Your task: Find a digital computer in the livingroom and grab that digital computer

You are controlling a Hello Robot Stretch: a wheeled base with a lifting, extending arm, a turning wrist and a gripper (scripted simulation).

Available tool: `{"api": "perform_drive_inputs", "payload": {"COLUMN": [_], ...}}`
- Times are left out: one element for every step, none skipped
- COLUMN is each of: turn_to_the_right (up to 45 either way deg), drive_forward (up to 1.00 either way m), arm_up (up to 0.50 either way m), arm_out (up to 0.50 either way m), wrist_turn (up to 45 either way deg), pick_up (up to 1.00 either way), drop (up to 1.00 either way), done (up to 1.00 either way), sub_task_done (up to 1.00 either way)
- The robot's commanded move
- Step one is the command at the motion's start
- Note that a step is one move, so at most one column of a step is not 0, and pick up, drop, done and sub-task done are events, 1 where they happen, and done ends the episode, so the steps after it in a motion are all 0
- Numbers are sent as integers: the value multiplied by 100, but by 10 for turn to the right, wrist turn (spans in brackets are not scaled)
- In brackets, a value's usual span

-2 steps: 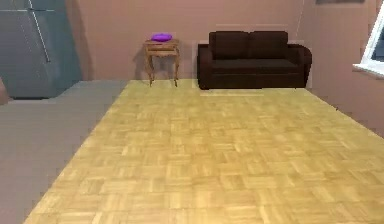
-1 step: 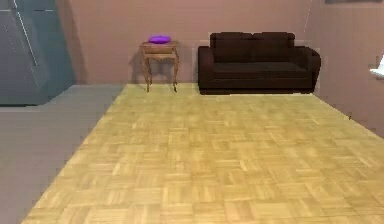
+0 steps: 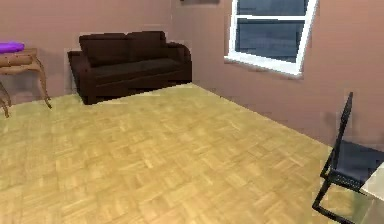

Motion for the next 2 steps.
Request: {"api": "perform_drive_inputs", "payload": {"turn_to_the_right": [0,300], "drive_forward": [65,0], "arm_up": [0,0], "arm_out": [0,0], "wrist_turn": [0,0], "pick_up": [0,0], "drop": [0,0], "done": [0,0], "sub_task_done": [0,0]}}
